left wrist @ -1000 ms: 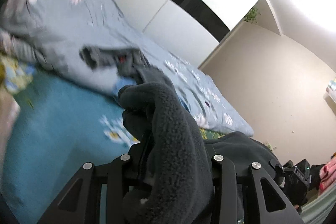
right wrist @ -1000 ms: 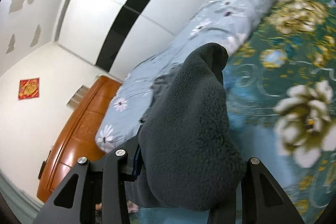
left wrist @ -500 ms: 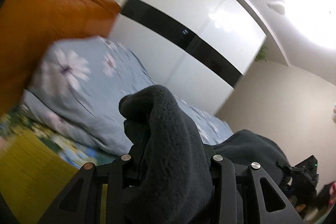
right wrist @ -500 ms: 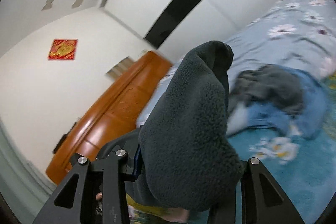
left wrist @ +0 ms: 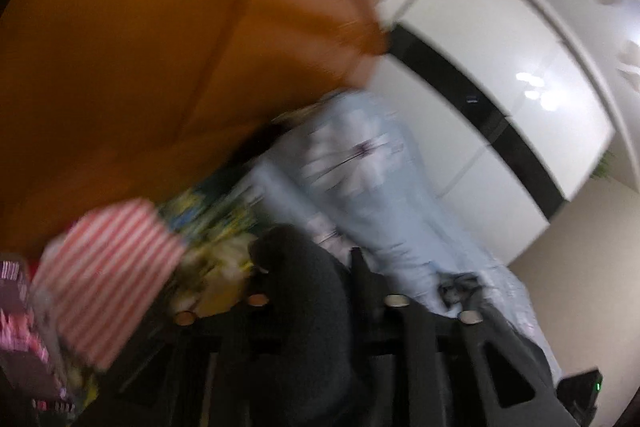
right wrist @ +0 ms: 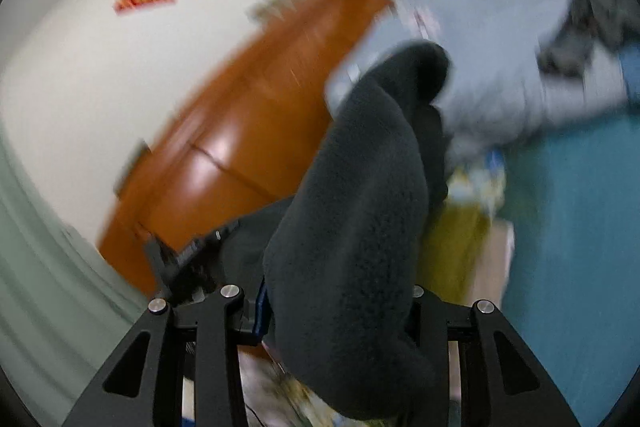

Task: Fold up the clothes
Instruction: 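Lift the folded black jacket with both grippers and carry it toward the clothes stack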

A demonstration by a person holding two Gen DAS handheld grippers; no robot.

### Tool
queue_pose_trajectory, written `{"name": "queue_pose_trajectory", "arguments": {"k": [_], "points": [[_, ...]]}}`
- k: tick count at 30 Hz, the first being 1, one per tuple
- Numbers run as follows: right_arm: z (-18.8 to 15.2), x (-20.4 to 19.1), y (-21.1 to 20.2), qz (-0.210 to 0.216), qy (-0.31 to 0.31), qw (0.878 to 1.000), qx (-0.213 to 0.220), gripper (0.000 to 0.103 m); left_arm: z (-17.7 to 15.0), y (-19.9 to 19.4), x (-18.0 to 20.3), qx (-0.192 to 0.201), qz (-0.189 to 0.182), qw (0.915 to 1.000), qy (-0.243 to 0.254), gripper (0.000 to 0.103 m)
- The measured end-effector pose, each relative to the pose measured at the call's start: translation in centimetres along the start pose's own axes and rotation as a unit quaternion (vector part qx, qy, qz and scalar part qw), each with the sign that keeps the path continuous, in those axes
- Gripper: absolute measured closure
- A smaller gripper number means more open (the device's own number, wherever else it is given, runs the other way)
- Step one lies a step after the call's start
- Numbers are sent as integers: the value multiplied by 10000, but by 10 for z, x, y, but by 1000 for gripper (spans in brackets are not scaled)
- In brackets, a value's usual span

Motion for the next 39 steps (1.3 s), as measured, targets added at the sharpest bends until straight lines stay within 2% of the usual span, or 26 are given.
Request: {"name": "queue_pose_trajectory", "arguments": {"k": [3, 6, 10, 13, 16, 20, 22, 25, 27, 29, 31, 35, 38, 39], "points": [[-24, 26, -10, 79, 289, 9994, 182, 60, -16, 13, -32, -73, -263, 9986, -452, 81], [-42, 33, -12, -149, 226, 9996, 40, 59, -23, 18, -32, -103, -161, 9993, -306, 77], [-56, 52, -9, -481, 370, 9981, -145, 50, -28, 14, -29, -103, 107, 9994, -301, 55], [-48, 55, -13, -335, 540, 9978, -169, 47, -29, 2, -29, -21, 194, 9993, -329, 53], [-39, 52, -21, -280, 521, 9980, -213, 42, -22, -10, -32, 198, 520, 9975, -439, 49], [-21, 60, -50, -685, 534, 9962, 101, 42, -13, -25, -41, 351, 749, 9929, -854, 48], [-19, 59, -65, -824, 583, 9947, 172, 42, -8, -36, -30, 486, 939, 9922, -659, 48], [-10, 35, -74, -1153, 40, 9933, 104, 42, 1, -53, 5, 733, 1040, 9919, 38, 48], [-13, 22, -59, -1308, -296, 9909, -117, 42, 1, -61, 36, 792, 996, 9896, 672, 48], [-18, 11, -42, -1451, -616, 9868, -363, 42, -9, -58, 66, 691, 971, 9832, 1380, 44], [-22, 0, -25, -1591, -934, 9809, -607, 42, -22, -48, 90, 526, 997, 9730, 2015, 44], [-31, -23, 8, -1863, -1566, 9638, -1092, 42, -51, -15, 96, 115, 1195, 9591, 2564, 44], [-38, -40, 33, -2058, -2032, 9462, -1451, 42, -65, 4, 81, -11, 1344, 9554, 2630, 44], [-41, -40, 42, -2073, -2064, 9443, -1510, 42, -68, 7, 76, 4, 1364, 9549, 2639, 44]]}}
Point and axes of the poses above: each gripper's, at about its wrist camera, not at the fingertips, and y roughly the way its jaws point, x to its right, z to its top, the point moved 1 cm from there along y, roughly the way its jaws point, and after that the axes turned 13 degrees about z, right-handed, at the moved point
